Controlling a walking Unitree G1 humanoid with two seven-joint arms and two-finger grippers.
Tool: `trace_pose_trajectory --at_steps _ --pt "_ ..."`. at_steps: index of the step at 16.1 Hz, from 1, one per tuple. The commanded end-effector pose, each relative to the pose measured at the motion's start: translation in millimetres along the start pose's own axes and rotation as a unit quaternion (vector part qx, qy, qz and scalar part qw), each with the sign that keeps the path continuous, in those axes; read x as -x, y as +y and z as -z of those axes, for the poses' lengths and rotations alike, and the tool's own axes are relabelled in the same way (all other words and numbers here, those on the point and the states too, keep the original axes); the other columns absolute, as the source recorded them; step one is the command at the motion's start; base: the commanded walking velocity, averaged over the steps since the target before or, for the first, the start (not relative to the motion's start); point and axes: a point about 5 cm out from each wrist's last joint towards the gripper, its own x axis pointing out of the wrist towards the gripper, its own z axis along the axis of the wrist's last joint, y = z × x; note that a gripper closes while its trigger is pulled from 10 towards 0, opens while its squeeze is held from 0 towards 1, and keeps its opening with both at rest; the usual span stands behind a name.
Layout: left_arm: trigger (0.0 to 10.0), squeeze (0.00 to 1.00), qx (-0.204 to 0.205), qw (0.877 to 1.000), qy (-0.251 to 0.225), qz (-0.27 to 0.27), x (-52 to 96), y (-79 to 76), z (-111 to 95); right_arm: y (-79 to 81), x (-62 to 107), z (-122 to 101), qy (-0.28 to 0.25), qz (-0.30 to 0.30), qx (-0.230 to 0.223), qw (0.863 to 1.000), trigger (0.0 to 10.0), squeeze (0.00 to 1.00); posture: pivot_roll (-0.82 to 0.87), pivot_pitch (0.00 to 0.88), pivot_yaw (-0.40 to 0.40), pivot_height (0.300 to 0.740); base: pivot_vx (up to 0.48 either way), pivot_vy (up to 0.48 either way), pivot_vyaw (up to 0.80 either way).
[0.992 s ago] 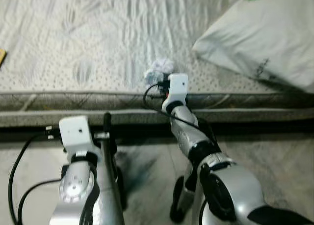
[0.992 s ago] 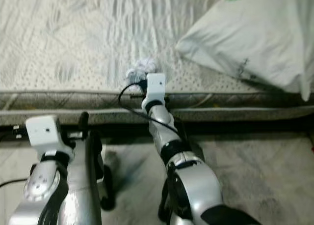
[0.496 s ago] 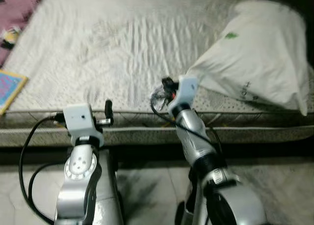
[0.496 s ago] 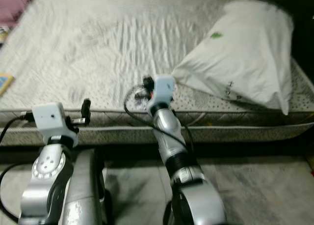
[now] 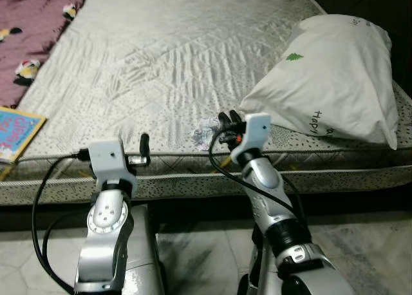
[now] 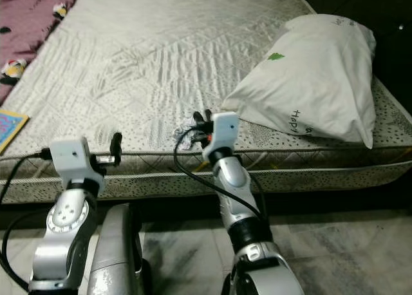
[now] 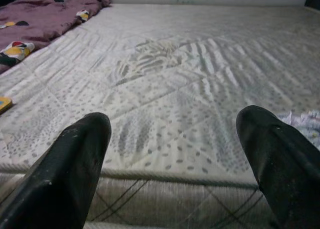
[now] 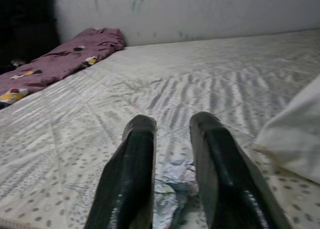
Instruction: Clean up the room
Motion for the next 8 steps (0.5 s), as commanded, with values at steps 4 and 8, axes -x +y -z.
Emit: trace_pose_trajectory --at_steps 4,8 --pt "10.0 0.0 0.007 1.0 0.01 0.01 4.2 -0.2 6.3 -13.0 15.0 2.5 0.012 0.025 0.004 1.0 10.0 1.0 0.05 0.0 0.014 0.511 0.0 0.0 0.0" --pt "10.0 0.0 0.016 0.999 0.015 0.025 4.0 -3.2 8.1 -15.5 21.5 1.9 0.024 0.033 -0.001 0.999 10.0 1.0 0.04 0.0 0.025 0.511 0.0 0.12 0.0"
